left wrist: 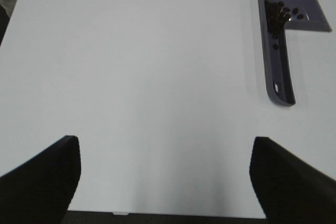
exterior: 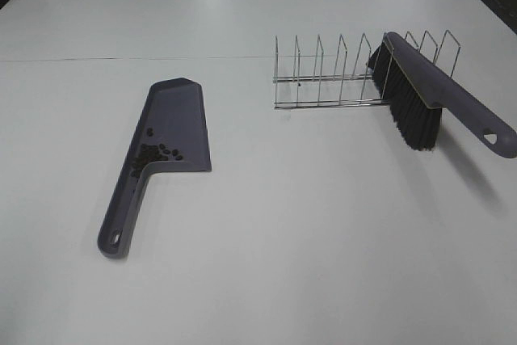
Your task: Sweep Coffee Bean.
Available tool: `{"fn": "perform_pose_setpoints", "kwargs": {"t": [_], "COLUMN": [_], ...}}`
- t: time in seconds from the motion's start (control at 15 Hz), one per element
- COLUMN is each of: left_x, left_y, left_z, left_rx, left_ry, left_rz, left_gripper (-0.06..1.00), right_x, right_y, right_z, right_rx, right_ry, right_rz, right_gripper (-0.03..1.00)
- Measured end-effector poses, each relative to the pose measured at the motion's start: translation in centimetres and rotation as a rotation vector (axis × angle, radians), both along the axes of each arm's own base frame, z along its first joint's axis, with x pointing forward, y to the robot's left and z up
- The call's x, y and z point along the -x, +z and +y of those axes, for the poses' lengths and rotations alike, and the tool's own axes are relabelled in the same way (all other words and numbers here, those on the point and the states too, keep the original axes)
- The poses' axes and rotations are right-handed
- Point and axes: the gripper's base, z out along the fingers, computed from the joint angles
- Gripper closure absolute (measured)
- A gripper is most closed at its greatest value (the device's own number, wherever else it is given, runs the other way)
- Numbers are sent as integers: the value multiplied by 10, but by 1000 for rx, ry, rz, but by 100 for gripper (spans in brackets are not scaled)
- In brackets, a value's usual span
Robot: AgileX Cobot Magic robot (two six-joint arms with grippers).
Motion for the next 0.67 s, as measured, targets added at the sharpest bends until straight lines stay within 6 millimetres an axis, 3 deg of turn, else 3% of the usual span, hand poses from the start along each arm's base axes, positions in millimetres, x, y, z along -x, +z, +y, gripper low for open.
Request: {"fn": "perform_pose_setpoints", "kwargs": {"t": [0.33, 0.67], "left_x": [31, 37], "left_y": [1, 1], "left_z": [-3, -3], "left_rx": [-24, -24], "left_ry": [2, -9], "left_rz": [-198, -236], "left_gripper": [15, 15], "right_x": [0, 0], "right_y": [0, 0], "right_z": [0, 0], "right_rx": [0, 0], "right_ry": [0, 0], "right_rz": [0, -3], "right_gripper": [24, 24]}}
